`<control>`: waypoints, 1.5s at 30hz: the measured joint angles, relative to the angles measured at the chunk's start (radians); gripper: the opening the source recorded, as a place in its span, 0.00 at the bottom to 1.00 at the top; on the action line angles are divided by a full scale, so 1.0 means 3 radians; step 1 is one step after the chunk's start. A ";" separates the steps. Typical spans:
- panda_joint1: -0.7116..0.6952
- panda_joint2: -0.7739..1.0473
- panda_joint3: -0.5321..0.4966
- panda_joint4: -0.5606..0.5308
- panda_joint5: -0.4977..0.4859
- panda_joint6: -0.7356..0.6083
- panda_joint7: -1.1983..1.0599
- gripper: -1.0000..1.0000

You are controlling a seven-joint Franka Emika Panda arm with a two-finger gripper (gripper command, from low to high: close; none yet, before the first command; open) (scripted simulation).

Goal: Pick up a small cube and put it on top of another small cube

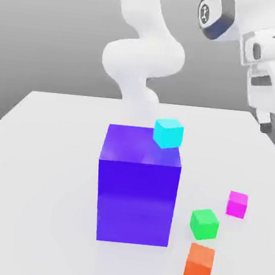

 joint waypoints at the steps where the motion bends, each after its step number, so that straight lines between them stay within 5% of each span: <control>1: 0.0060 0.0062 0.0008 -0.0039 0.0012 0.0042 -0.0151 0.50; 17: 0.0931 0.1038 0.0232 -0.0662 -0.0071 0.0704 -0.2388 0.50; 25: 0.0936 0.1899 0.0268 -0.0583 -0.0142 0.1395 -0.2580 0.50; 26: 0.0929 0.1981 0.0276 -0.0569 -0.0138 0.1461 -0.2582 0.00; 33: 0.0931 0.1981 0.0274 -0.0569 -0.0134 0.1454 -0.2586 0.00; 45: 0.0738 0.0944 0.0047 -0.0723 -0.0217 0.0584 -0.2064 0.00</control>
